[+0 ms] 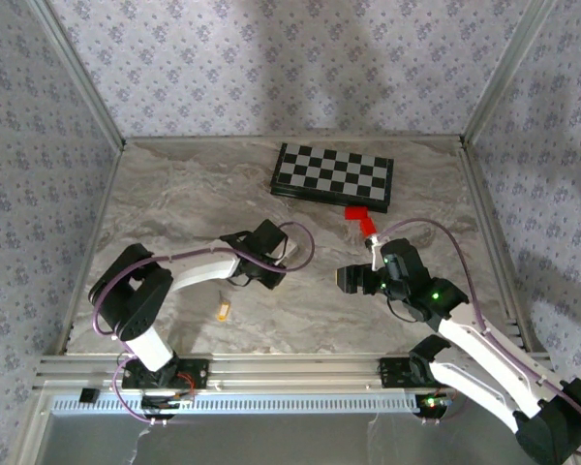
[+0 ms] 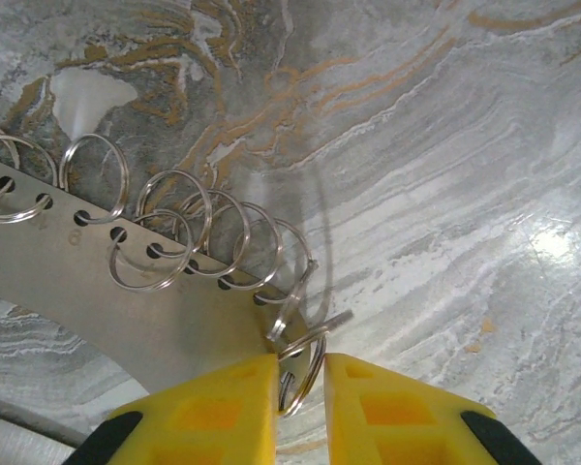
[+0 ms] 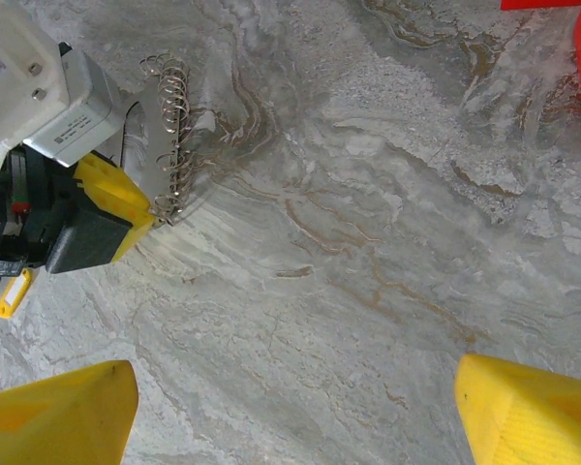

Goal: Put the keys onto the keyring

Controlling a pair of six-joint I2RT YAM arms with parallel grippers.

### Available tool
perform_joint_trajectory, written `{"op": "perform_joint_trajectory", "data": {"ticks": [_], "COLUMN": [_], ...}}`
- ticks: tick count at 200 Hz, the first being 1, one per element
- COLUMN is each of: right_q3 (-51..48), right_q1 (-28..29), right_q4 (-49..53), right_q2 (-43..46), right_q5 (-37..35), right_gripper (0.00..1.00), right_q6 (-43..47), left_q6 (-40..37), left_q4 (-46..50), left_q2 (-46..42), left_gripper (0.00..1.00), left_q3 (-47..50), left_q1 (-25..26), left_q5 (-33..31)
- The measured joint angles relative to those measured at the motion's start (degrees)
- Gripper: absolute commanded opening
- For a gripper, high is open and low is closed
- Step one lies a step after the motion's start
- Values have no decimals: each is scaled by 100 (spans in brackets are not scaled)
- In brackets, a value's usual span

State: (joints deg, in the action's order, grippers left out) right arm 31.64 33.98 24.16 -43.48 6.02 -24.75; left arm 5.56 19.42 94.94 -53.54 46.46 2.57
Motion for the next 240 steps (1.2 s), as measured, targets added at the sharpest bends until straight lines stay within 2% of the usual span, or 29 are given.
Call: {"op": "perform_joint_trajectory", "data": {"ticks": [152, 209, 240], "right_q3": [0, 2, 2], "right_q1": [-15, -26, -26], "right_q4": [4, 48, 50], "right_q2": [81, 90, 142], "right_q5": [-15, -22, -20], "right_gripper": [86, 86, 86], "right_q6": [0, 0, 0], "left_q6": [0, 4, 4], "left_q4": [9, 31, 142], "left_q2": [-37, -201, -354], "left_gripper": [10, 0, 0], "left_q3": [55, 142, 146], "left_q1": [20, 94, 190], "left_q5": [-4, -7, -50]}}
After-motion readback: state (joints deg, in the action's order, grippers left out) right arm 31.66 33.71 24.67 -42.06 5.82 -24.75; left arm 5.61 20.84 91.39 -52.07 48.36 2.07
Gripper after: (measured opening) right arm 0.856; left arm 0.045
